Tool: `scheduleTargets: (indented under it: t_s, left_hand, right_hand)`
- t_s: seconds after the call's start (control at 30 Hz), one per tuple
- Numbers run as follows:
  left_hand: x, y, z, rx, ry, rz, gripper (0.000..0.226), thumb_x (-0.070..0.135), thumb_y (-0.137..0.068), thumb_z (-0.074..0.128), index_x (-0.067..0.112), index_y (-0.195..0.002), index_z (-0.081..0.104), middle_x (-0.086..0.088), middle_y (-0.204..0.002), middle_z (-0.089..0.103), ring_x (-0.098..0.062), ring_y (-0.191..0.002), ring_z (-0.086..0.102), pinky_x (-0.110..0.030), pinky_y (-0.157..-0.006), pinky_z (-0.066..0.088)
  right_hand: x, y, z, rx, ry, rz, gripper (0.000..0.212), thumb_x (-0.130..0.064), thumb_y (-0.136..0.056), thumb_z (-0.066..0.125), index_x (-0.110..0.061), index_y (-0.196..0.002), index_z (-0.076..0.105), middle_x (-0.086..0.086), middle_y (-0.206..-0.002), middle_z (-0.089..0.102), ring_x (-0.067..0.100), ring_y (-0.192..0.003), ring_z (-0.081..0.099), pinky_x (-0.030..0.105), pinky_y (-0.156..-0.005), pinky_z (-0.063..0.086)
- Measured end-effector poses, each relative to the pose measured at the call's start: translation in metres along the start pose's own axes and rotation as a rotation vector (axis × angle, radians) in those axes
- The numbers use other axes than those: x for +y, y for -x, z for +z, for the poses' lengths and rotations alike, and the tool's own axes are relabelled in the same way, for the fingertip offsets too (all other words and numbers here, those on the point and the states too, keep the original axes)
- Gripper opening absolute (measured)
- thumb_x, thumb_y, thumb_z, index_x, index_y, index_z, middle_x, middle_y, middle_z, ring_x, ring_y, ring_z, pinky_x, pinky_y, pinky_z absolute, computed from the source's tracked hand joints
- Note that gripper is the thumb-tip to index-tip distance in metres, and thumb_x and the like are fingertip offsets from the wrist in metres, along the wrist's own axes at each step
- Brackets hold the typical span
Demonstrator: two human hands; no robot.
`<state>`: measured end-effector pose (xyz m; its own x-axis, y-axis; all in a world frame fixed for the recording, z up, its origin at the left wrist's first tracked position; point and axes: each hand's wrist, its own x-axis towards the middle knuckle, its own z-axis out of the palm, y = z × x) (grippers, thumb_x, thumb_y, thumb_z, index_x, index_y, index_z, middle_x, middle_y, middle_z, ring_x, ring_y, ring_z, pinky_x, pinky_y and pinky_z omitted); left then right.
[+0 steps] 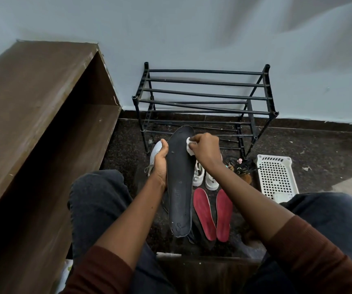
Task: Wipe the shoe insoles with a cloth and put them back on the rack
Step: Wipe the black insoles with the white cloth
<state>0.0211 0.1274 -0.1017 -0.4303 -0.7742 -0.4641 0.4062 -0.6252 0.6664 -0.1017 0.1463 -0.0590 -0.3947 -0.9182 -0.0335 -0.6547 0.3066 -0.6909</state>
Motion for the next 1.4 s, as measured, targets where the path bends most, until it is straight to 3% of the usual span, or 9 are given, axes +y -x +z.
scheduleTargets:
  t_s: [0.1,0.3,0.4,0.57,0.7,0.93,1.1,1.27,1.4]
  left_hand:
    - [-0.005,-0.003,-0.001,0.027,-0.011,-0.027,0.072,0.059,-0.096,0.025,0.011,-0.083,0.077,-0.01,-0.082,0.073,-0.021,-0.071,0.071,-0.029,-0.064,0.058]
    - [-0.006,-0.004,0.0,0.16,0.007,0.075,0.073,0.059,-0.095,0.028,0.0,-0.132,0.05,-0.022,-0.131,0.054,-0.032,-0.108,0.059,-0.039,-0.09,0.05]
    - [-0.002,-0.005,0.0,0.159,-0.003,0.094,0.071,0.058,-0.096,0.027,0.001,-0.13,0.053,-0.018,-0.122,0.061,-0.028,-0.1,0.063,-0.036,-0.085,0.054]
    - [0.001,-0.001,0.005,0.063,-0.008,0.004,0.069,0.062,-0.095,0.021,0.009,-0.101,0.065,-0.008,-0.085,0.074,-0.02,-0.075,0.071,-0.027,-0.066,0.059]
    - [0.0,-0.001,0.005,0.03,0.027,-0.005,0.075,0.065,-0.093,0.022,0.011,-0.089,0.075,-0.01,-0.086,0.073,-0.021,-0.074,0.071,-0.029,-0.066,0.058]
    - [0.0,-0.008,0.005,0.061,0.02,0.035,0.072,0.063,-0.094,0.023,0.007,-0.117,0.061,-0.013,-0.104,0.068,-0.026,-0.092,0.066,-0.036,-0.086,0.052]
    - [0.009,-0.014,0.001,0.081,0.097,0.082,0.069,0.062,-0.094,0.024,0.007,-0.112,0.062,-0.011,-0.101,0.07,-0.025,-0.093,0.065,-0.036,-0.086,0.051]
    - [0.01,-0.011,0.002,0.102,0.103,0.053,0.066,0.06,-0.095,0.024,0.008,-0.106,0.063,-0.009,-0.093,0.073,-0.023,-0.087,0.067,-0.031,-0.076,0.056]
    - [0.007,-0.005,0.01,0.037,0.074,0.013,0.07,0.059,-0.096,0.024,0.007,-0.096,0.071,-0.012,-0.089,0.073,-0.023,-0.078,0.071,-0.029,-0.068,0.058]
  right_hand:
    - [0.001,0.022,0.009,-0.048,0.021,0.002,0.026,-0.008,-0.082,0.058,-0.004,-0.105,0.069,0.017,-0.106,0.069,0.029,-0.101,0.062,0.031,-0.089,0.047]
    - [0.002,0.053,0.022,-0.074,-0.031,0.074,0.023,-0.01,-0.082,0.059,-0.006,-0.101,0.071,0.015,-0.1,0.071,0.028,-0.097,0.064,0.029,-0.083,0.049]
    - [0.002,0.055,0.022,-0.074,-0.063,0.102,0.022,-0.011,-0.083,0.06,-0.007,-0.101,0.072,0.012,-0.098,0.072,0.023,-0.093,0.065,0.019,-0.074,0.042]
    - [-0.002,0.032,0.015,0.031,-0.105,0.084,0.021,-0.009,-0.084,0.059,-0.002,-0.099,0.071,0.017,-0.099,0.071,0.028,-0.096,0.064,0.033,-0.084,0.049]
    - [-0.005,0.014,0.008,0.038,-0.094,0.057,0.023,-0.007,-0.084,0.06,-0.002,-0.104,0.069,0.017,-0.104,0.07,0.026,-0.1,0.064,0.026,-0.087,0.044]
    - [-0.005,0.033,0.008,-0.05,-0.027,0.071,0.024,-0.006,-0.08,0.056,-0.004,-0.098,0.072,0.019,-0.098,0.07,0.032,-0.095,0.063,0.036,-0.083,0.051]
    - [-0.002,0.063,0.017,-0.118,-0.027,0.06,0.021,-0.008,-0.078,0.058,-0.006,-0.092,0.073,0.018,-0.09,0.071,0.031,-0.089,0.065,0.033,-0.076,0.051]
    - [-0.004,0.055,0.007,-0.1,-0.109,0.16,0.015,-0.007,-0.077,0.062,-0.008,-0.083,0.076,0.014,-0.079,0.073,0.022,-0.078,0.067,0.016,-0.061,0.041]
    - [-0.012,0.028,-0.001,0.042,-0.088,0.119,0.014,-0.007,-0.076,0.062,-0.007,-0.076,0.075,0.017,-0.077,0.071,0.028,-0.079,0.066,0.029,-0.069,0.048]
